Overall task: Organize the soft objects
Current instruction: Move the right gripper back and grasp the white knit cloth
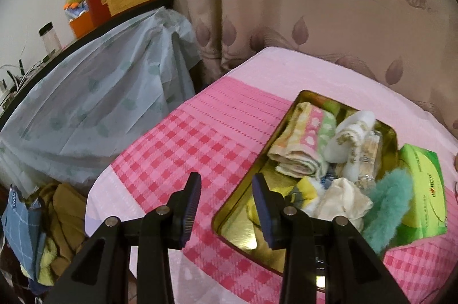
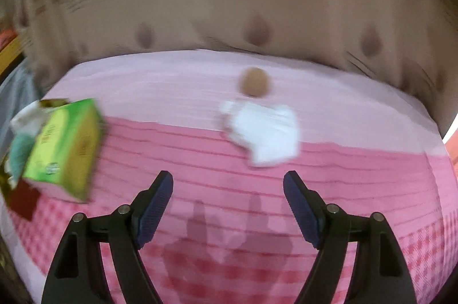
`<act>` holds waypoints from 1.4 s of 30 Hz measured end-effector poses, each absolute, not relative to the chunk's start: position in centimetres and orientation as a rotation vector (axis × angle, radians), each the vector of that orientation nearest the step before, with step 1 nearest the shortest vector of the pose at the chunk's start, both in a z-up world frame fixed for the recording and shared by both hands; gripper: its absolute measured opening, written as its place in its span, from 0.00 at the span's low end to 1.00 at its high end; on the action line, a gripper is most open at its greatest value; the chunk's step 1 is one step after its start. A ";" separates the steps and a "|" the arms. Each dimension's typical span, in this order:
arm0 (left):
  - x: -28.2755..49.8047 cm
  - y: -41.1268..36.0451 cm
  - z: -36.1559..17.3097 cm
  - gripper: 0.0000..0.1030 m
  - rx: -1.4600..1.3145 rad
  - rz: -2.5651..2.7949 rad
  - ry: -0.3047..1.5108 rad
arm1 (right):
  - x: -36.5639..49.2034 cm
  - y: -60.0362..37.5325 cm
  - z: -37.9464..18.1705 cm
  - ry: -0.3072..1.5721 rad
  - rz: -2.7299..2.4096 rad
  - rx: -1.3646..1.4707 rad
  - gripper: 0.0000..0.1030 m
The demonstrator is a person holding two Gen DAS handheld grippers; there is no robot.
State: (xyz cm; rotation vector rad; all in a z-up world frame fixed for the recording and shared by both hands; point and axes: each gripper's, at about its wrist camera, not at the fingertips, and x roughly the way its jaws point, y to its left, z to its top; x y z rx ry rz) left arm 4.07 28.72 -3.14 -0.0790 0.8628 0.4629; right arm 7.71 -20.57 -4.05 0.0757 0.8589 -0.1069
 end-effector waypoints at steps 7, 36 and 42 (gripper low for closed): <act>4.0 26.7 -2.4 0.37 -0.033 0.394 0.841 | 10.7 -23.2 -5.8 0.861 -0.125 0.073 0.82; 11.5 0.9 1.0 0.46 0.153 -0.137 0.897 | 12.2 -28.4 -7.9 0.882 -0.093 0.083 0.32; 15.1 -6.3 0.5 0.46 0.113 -0.249 0.961 | 6.9 -32.9 -7.9 0.876 -0.208 0.102 0.32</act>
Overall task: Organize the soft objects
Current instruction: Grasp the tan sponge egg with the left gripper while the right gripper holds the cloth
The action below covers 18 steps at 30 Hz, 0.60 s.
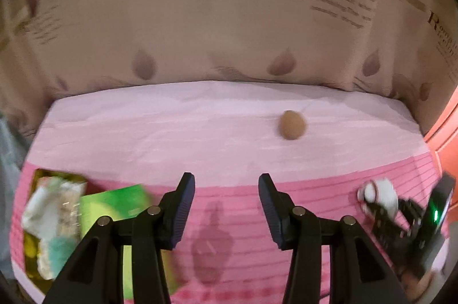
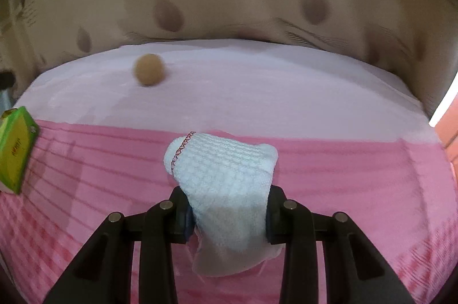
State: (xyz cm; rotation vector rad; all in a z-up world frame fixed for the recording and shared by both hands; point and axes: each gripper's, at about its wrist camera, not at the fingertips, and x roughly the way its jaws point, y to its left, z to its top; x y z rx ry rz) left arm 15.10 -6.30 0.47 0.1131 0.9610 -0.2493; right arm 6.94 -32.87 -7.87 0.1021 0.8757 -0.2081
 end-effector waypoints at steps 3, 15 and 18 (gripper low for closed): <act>17.0 -9.6 -0.2 0.46 0.116 -0.291 1.004 | 4.9 -35.2 -8.0 0.874 -0.257 0.126 0.32; 24.4 -19.1 -4.5 0.46 0.154 -0.394 1.179 | 4.1 -37.3 -8.2 0.867 -0.264 0.210 0.33; 26.1 -20.3 -5.4 0.46 0.143 -0.400 1.205 | 4.1 -37.4 -8.2 0.865 -0.257 0.221 0.33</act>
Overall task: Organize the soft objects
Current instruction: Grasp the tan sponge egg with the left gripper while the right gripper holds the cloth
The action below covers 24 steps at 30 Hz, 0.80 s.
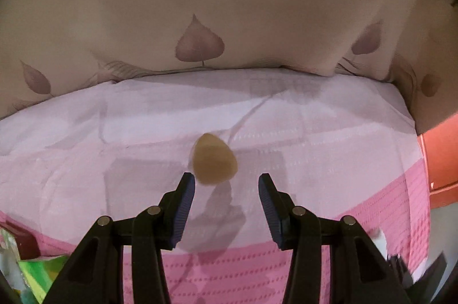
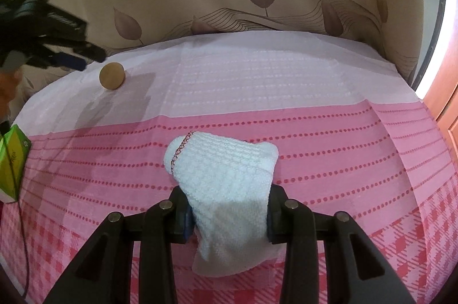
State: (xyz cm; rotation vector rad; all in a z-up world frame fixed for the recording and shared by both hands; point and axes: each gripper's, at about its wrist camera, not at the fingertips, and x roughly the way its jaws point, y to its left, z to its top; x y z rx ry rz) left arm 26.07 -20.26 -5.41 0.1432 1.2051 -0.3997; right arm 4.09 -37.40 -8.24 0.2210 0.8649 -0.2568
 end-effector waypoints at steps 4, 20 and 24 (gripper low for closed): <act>27.7 -21.2 -7.2 0.47 0.135 -0.377 1.258 | 4.1 -37.4 -8.3 0.864 -0.251 0.227 0.34; 30.7 -20.5 -10.4 0.57 0.105 -0.247 1.256 | 4.1 -37.8 -8.4 0.861 -0.231 0.255 0.36; 31.0 -19.8 -10.7 0.44 0.092 -0.235 1.266 | 4.1 -37.7 -8.3 0.861 -0.231 0.256 0.36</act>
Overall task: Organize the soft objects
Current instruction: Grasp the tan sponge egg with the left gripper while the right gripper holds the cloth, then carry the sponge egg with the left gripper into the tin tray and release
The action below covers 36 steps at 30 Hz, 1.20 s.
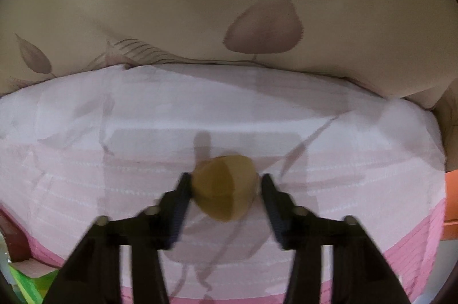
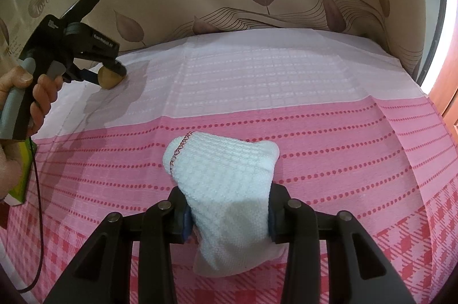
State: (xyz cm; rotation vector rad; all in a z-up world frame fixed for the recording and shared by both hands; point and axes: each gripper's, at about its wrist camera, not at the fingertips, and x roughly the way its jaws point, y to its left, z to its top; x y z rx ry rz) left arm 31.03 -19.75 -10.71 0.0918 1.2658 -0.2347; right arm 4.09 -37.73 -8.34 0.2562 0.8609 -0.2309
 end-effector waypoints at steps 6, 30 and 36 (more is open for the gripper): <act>30.8 -18.5 -10.4 0.42 0.099 -0.247 1.260 | 4.2 -37.7 -8.3 0.861 -0.231 0.259 0.36; 20.0 -12.7 1.1 0.42 0.126 -0.271 1.088 | 4.3 -37.5 -8.6 0.865 -0.235 0.245 0.36; 16.5 -9.5 4.0 0.42 0.148 -0.287 1.054 | 4.3 -37.5 -8.7 0.866 -0.234 0.240 0.36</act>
